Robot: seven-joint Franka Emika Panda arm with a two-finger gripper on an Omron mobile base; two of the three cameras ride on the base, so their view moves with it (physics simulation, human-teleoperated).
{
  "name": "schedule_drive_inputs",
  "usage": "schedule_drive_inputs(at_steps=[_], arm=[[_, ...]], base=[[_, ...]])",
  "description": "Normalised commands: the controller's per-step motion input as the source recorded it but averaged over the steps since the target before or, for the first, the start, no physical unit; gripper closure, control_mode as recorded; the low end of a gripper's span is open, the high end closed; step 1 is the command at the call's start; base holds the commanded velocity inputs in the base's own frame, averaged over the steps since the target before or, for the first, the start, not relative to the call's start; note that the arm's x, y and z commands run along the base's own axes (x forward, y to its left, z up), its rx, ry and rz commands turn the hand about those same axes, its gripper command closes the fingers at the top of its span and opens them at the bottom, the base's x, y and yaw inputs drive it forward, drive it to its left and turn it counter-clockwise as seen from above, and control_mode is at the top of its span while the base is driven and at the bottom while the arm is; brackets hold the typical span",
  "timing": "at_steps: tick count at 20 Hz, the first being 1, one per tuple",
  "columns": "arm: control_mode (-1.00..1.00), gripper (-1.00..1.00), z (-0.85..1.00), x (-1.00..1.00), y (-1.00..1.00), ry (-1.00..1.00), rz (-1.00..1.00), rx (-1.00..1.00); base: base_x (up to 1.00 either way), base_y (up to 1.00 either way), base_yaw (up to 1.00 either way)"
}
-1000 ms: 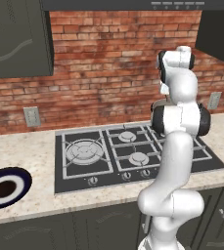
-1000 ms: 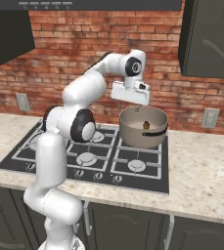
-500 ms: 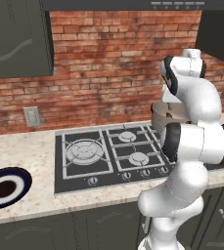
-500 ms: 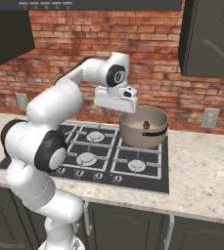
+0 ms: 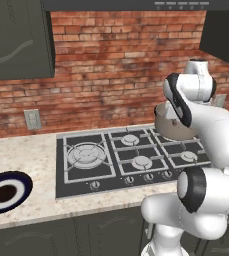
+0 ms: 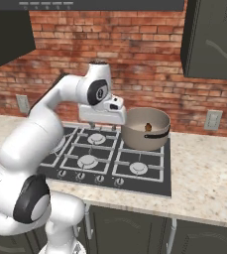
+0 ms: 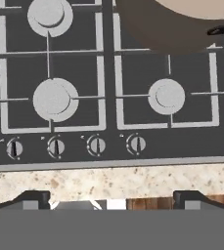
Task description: Retrieve the frozen meat and place it in the pot on a burner. Then turn the burner on.
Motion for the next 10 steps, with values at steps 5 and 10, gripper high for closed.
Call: schedule_drive_inputs(at_steps=[5,10], arm=[[-1.00,-1.00,-0.26,0.00,0.01,0.03,0.11,0.05],[-1.00,-1.00,-0.38,0.00,0.23,0.01,0.01,0.05]], base=[[0.00,0.00,0.00],[0.00,0.00,0.00]])
